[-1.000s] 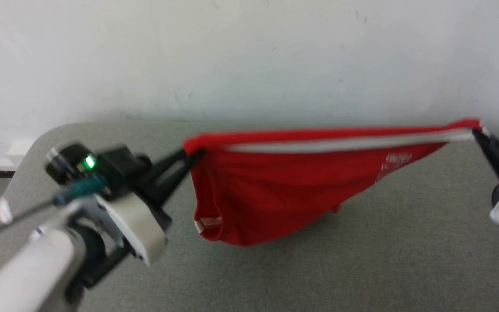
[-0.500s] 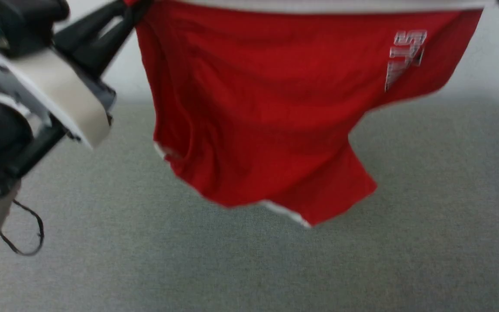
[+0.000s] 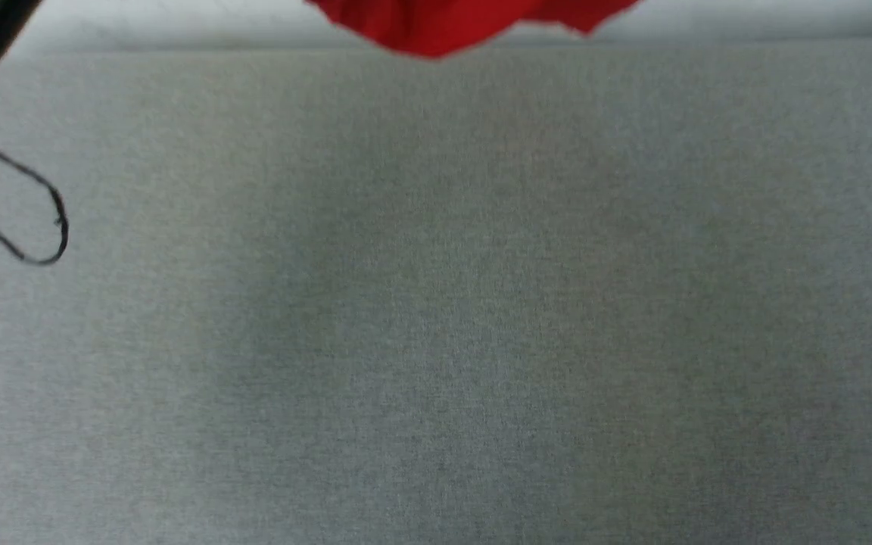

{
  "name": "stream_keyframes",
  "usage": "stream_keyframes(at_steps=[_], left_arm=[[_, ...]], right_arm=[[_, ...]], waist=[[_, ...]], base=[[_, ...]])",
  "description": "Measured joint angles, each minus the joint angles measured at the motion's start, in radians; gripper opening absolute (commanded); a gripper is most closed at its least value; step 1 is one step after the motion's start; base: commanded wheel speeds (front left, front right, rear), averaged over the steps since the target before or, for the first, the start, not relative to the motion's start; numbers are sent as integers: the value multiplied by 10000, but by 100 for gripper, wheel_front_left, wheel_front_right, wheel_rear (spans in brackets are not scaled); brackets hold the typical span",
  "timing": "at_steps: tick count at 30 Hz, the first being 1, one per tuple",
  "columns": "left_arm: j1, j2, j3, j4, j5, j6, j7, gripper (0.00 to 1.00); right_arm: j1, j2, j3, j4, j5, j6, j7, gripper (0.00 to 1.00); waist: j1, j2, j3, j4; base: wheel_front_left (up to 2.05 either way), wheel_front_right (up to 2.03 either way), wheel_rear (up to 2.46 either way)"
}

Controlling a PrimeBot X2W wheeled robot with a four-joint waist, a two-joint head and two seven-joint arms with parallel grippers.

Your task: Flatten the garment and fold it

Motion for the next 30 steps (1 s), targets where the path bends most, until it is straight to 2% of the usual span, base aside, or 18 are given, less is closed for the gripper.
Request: stream_keyframes(at_steps=[7,13,21,30], left_arm=[[-459,-1003,-382,2458,458,0,-2031,0],[716,-1624,-1379,3731,499,-2,-3260,0],[3525,-2165,-2836,4291,140,-2,-4362,0],[6295,-2013,-3843,3942,-121,23,-4748,0]], right_arm=[[-367,656,439,1854,-247,0,-1415,0],[938,851,1055,2778,-65,-2,-2251,0],[4045,328,2084,2976,895,-2,-2606,0],[7127,-518,2631,2159,2326,-2,-1753,0]], waist=[[1,0,1204,-113],[1,0,1582,-130],[-5,0,803,-101],[-8,0,-659,-88]], base=[[0,0,0],[0,0,0],[0,0,0],[0,0,0]])
